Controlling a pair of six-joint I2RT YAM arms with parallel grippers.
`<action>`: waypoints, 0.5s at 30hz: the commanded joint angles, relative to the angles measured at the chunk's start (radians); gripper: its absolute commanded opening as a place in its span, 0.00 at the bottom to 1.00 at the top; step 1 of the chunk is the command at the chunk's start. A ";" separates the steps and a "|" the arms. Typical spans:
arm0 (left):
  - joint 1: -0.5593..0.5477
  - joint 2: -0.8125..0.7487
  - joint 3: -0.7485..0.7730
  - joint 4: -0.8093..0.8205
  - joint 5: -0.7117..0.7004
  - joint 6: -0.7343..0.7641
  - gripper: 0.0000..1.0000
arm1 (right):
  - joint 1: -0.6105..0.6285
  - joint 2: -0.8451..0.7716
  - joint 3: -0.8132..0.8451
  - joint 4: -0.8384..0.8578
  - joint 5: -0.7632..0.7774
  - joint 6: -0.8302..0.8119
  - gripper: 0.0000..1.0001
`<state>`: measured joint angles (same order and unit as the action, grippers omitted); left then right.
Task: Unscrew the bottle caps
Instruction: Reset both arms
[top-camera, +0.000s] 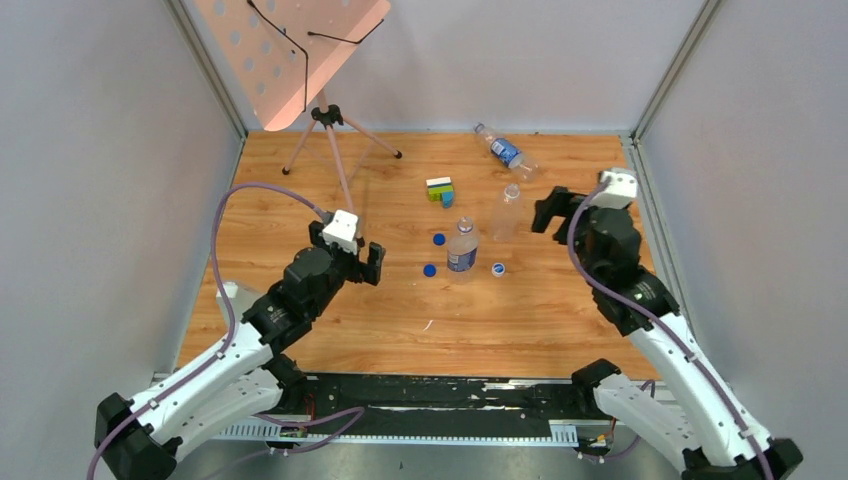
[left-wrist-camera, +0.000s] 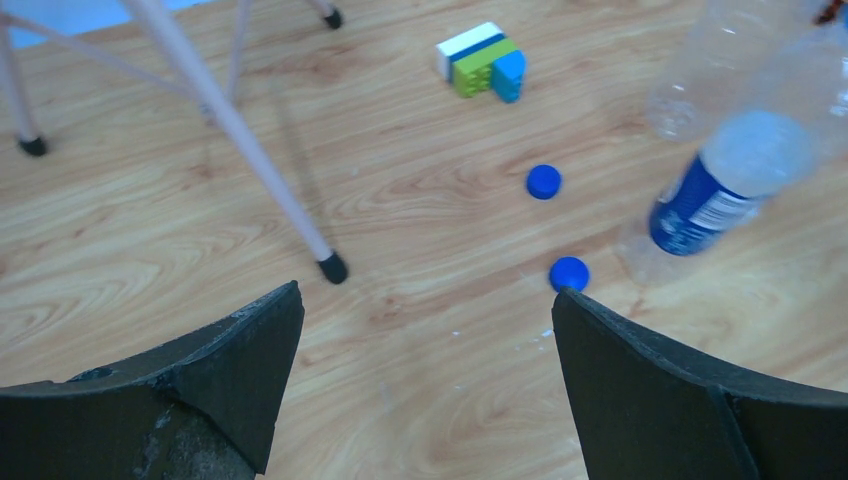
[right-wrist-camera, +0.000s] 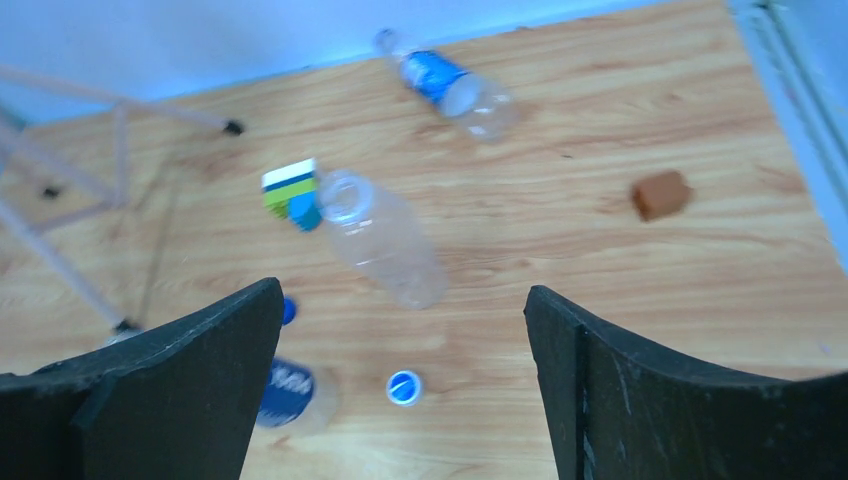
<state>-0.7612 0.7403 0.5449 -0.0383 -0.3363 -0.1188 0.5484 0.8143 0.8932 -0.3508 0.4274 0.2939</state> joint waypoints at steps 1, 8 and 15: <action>0.142 -0.028 0.035 -0.015 0.042 -0.077 1.00 | -0.286 -0.093 -0.030 -0.055 -0.188 0.098 0.93; 0.218 -0.074 0.053 -0.058 0.041 -0.155 1.00 | -0.424 -0.110 -0.077 -0.064 -0.354 0.131 0.93; 0.218 -0.073 0.077 -0.117 -0.063 -0.224 1.00 | -0.425 -0.097 -0.088 -0.065 -0.377 0.150 0.93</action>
<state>-0.5472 0.6704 0.5720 -0.1318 -0.3294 -0.2794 0.1276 0.7197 0.8024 -0.4210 0.0933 0.4118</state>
